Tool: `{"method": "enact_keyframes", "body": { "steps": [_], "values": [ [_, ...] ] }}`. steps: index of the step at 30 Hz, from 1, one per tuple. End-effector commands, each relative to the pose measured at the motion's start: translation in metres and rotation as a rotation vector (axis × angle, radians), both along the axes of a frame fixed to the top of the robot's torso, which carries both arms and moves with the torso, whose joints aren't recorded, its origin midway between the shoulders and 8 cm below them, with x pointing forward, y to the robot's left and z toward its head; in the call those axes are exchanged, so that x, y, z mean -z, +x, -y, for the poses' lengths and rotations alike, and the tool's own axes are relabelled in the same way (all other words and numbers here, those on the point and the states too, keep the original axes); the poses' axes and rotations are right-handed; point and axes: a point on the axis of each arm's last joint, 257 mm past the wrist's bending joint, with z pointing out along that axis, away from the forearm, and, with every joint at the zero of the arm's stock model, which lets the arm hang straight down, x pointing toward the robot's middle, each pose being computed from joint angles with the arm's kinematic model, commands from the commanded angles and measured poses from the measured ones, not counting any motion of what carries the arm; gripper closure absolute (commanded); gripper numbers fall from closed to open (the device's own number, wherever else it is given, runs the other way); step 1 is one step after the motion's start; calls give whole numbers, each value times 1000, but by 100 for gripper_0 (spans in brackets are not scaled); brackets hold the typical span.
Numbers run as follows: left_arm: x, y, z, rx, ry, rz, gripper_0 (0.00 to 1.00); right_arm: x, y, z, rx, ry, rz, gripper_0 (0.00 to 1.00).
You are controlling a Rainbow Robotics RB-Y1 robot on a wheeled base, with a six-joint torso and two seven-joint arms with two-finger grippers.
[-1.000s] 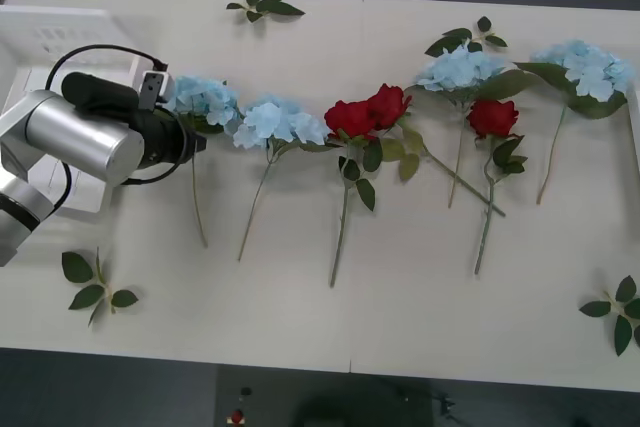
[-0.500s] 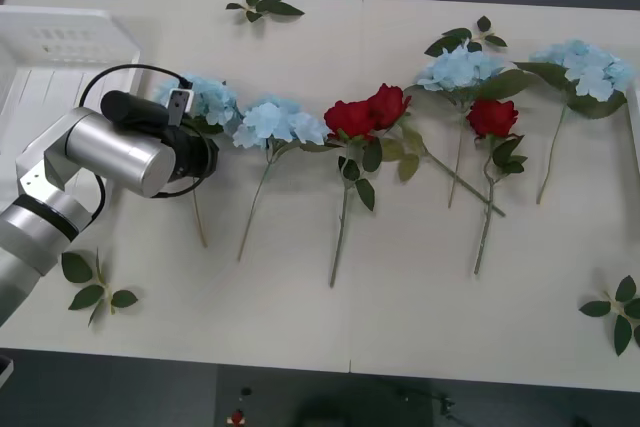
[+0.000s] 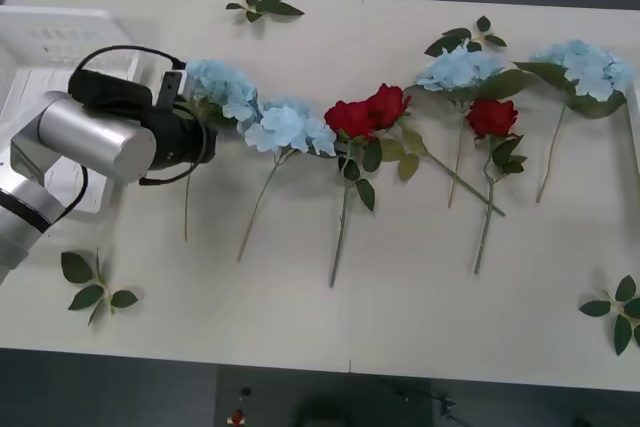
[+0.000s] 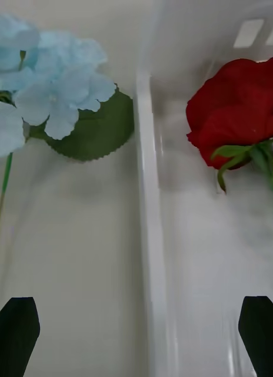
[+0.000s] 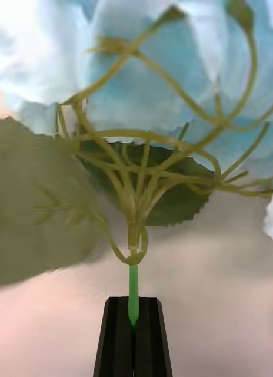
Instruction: Put the red flowers into the right box and the blue flowers into the left box
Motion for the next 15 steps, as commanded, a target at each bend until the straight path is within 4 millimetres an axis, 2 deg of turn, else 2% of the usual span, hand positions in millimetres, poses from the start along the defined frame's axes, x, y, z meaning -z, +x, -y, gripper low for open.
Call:
{"method": "enact_keyframes", "body": {
  "steps": [1,2,4,5,7,10,12,15],
  "values": [
    [-71,2,-38,-32,-38,79,100,-24,40,-33,42,38,69,0],
    [-78,1,-42,-34,-36,82,100,-23,43,-35,54,46,70,0],
    [-108,-2,-61,-46,-5,107,100,-22,55,-47,95,77,80,0],
    [-115,-3,-67,-51,4,115,100,-23,59,-50,103,82,84,0],
    [-147,-5,-94,-72,36,168,100,-20,68,-59,136,94,86,0],
    [-175,-10,-125,-103,55,206,100,-13,77,-69,158,99,80,0],
    [-194,-15,-152,-137,54,224,100,-7,84,-76,166,81,70,0],
    [-211,-23,-189,-181,85,249,100,0,92,-83,177,68,66,0]
  ]
}}
